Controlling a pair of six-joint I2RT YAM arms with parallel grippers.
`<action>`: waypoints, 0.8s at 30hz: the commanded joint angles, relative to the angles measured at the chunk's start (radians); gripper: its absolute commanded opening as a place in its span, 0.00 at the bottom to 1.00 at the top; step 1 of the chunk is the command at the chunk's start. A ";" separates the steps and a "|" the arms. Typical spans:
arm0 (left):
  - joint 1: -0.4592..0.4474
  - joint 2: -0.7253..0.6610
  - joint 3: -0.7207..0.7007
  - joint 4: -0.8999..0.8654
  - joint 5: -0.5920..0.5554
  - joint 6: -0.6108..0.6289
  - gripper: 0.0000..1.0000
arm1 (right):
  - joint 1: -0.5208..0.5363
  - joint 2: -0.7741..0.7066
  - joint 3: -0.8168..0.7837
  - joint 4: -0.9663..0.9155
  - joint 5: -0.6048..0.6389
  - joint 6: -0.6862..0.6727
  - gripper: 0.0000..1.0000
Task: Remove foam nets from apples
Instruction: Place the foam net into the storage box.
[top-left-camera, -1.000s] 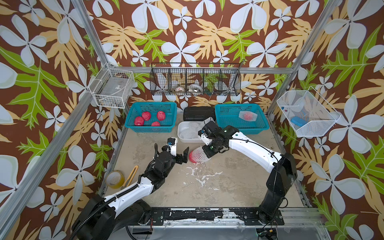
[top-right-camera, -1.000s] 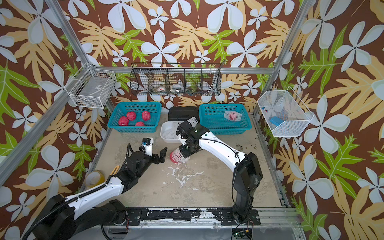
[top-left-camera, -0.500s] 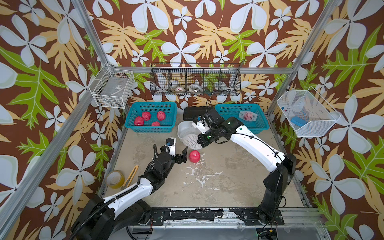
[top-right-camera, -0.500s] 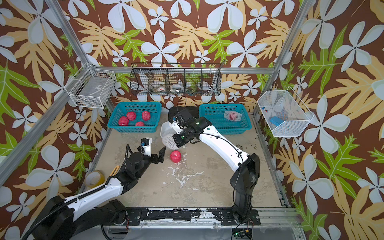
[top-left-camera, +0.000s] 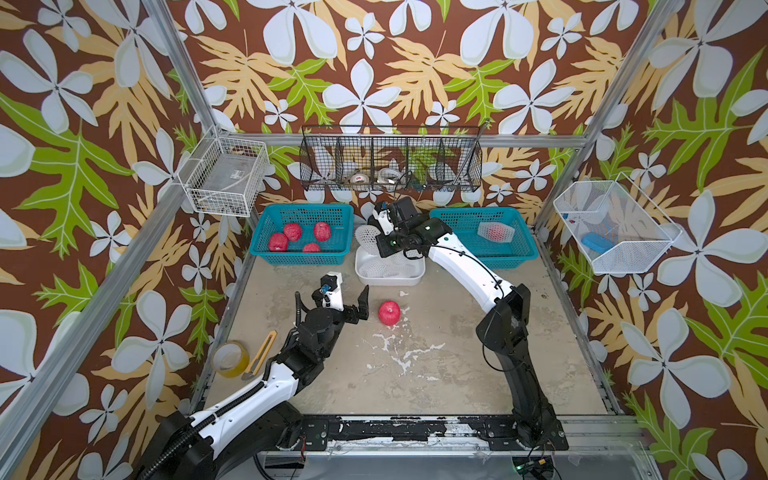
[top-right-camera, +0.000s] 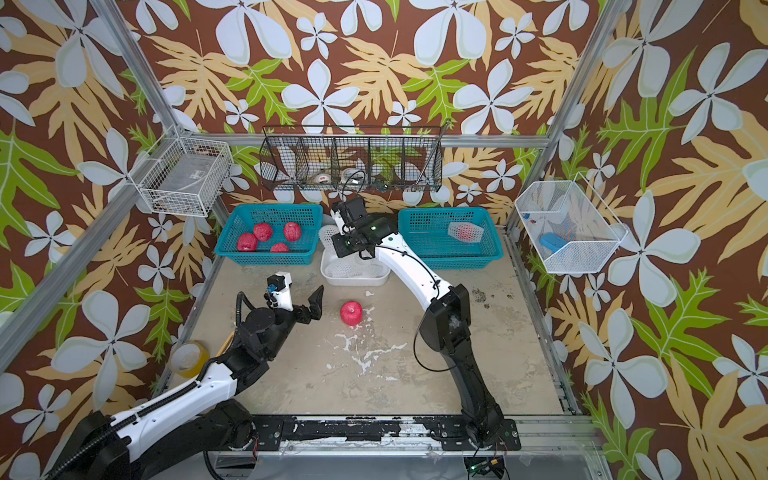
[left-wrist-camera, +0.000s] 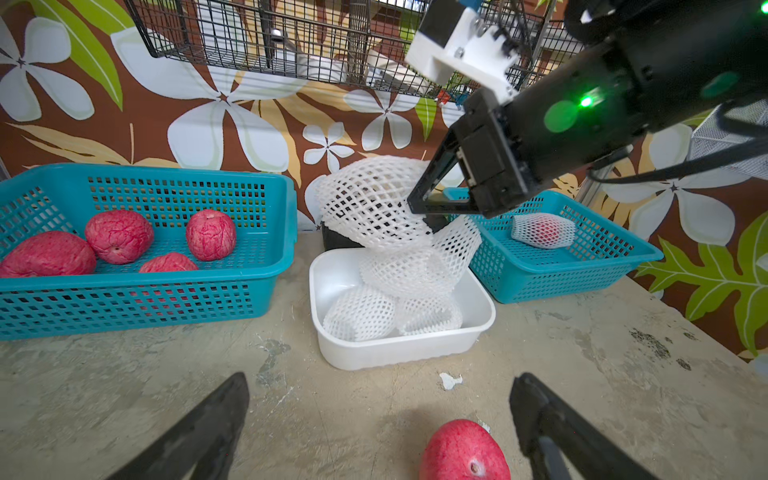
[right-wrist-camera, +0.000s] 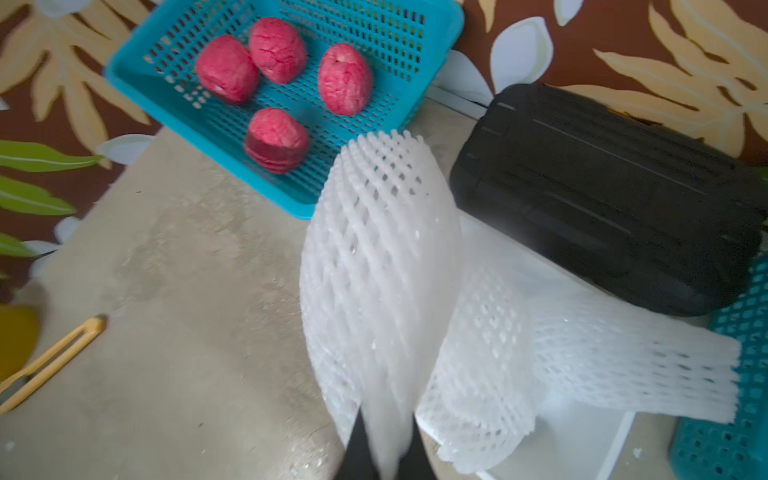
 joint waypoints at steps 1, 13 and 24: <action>0.000 0.007 -0.003 0.008 -0.015 0.000 1.00 | 0.002 0.048 0.016 -0.005 0.128 0.008 0.00; 0.001 0.054 0.008 0.019 0.007 0.005 1.00 | 0.004 0.270 0.053 -0.016 0.154 -0.014 0.00; 0.000 0.056 0.016 0.009 0.006 0.011 1.00 | 0.003 0.211 0.057 0.005 0.125 -0.025 0.13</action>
